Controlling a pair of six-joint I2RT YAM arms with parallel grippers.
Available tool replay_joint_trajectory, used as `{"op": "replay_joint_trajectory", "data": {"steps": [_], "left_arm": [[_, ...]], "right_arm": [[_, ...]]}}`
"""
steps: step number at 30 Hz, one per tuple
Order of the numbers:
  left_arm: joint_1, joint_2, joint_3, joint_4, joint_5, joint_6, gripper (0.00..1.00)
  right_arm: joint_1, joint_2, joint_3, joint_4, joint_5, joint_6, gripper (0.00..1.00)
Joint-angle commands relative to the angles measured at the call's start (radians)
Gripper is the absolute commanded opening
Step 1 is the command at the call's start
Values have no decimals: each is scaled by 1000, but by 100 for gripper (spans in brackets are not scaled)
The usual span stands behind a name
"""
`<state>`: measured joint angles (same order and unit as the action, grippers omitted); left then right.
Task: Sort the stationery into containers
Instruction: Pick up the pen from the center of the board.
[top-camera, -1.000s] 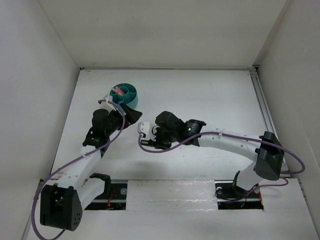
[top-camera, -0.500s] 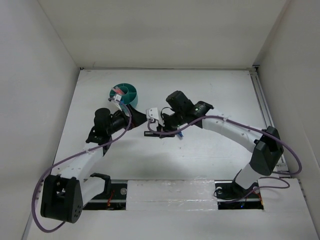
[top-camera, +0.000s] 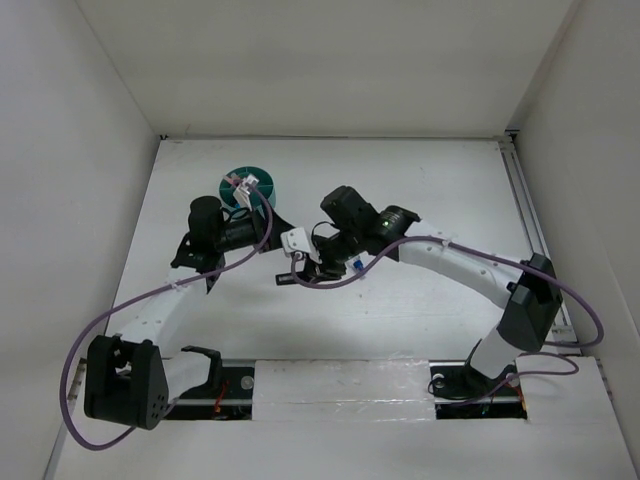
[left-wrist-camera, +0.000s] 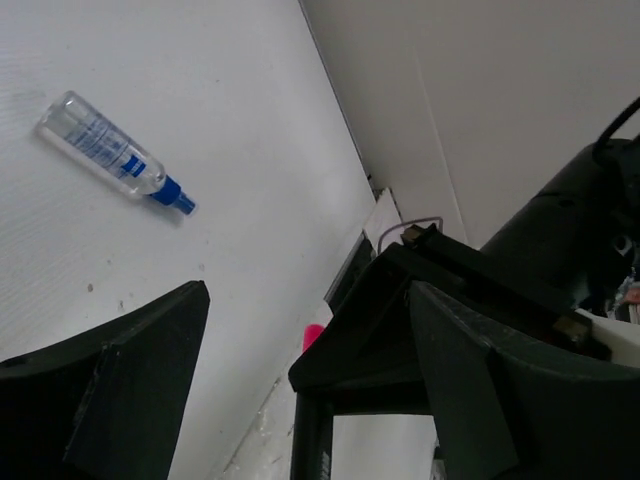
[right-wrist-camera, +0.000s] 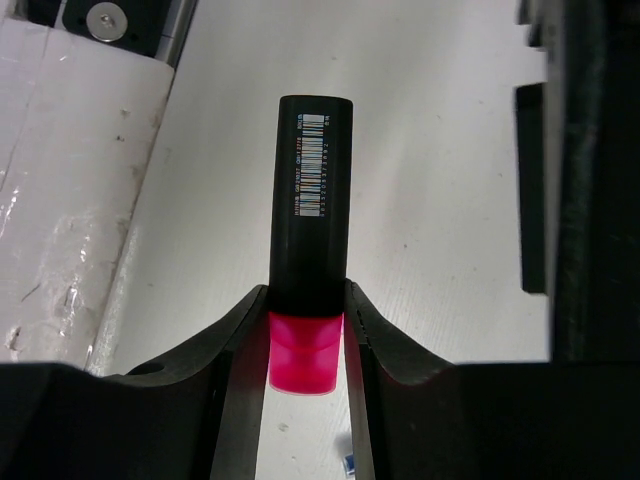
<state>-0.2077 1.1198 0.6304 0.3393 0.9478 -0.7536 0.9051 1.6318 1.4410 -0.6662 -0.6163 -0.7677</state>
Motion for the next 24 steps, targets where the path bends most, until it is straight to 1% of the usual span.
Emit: {"op": "replay_joint_trajectory", "data": {"steps": [1,3,5,8,10,11,12,15,18,19,20,21,22,23,24], "left_arm": [[-2,8,71,-49,152,71,75],[-2,8,71,-49,224,80,71],[-2,8,71,-75,268,112,69],[-2,8,71,-105,290,143,69],[-2,-3,61,-76,313,134,69],[-2,-3,52,-75,313,122,73],[8,-17,52,-75,313,122,73],[22,-40,41,-51,324,108,77],[22,-64,41,-28,333,108,77],[33,-81,41,-28,297,108,77],[33,-92,54,-61,254,117,77],[45,-106,64,-151,205,169,79],[45,-120,65,-173,159,169,79],[45,-158,86,-196,47,178,83],[45,-181,86,-221,-8,178,83]], "right_arm": [[15,-30,16,8,-36,-35,0],[15,-49,-7,22,-27,-35,0],[15,-62,-16,33,-13,-35,0],[15,-84,-16,33,9,-35,0],[15,-95,-27,33,19,-35,0],[15,-110,-39,43,20,-35,0],[15,-121,-51,53,20,-21,0],[-11,-148,-96,91,44,2,0],[-41,-171,-105,111,53,13,0],[-41,-171,-114,132,73,40,0],[-41,-184,-114,148,84,56,0],[-41,-184,-125,164,95,71,0],[-41,-196,-125,206,110,112,0],[-41,-213,-145,244,169,143,0],[-41,-223,-181,290,206,175,0]]}}
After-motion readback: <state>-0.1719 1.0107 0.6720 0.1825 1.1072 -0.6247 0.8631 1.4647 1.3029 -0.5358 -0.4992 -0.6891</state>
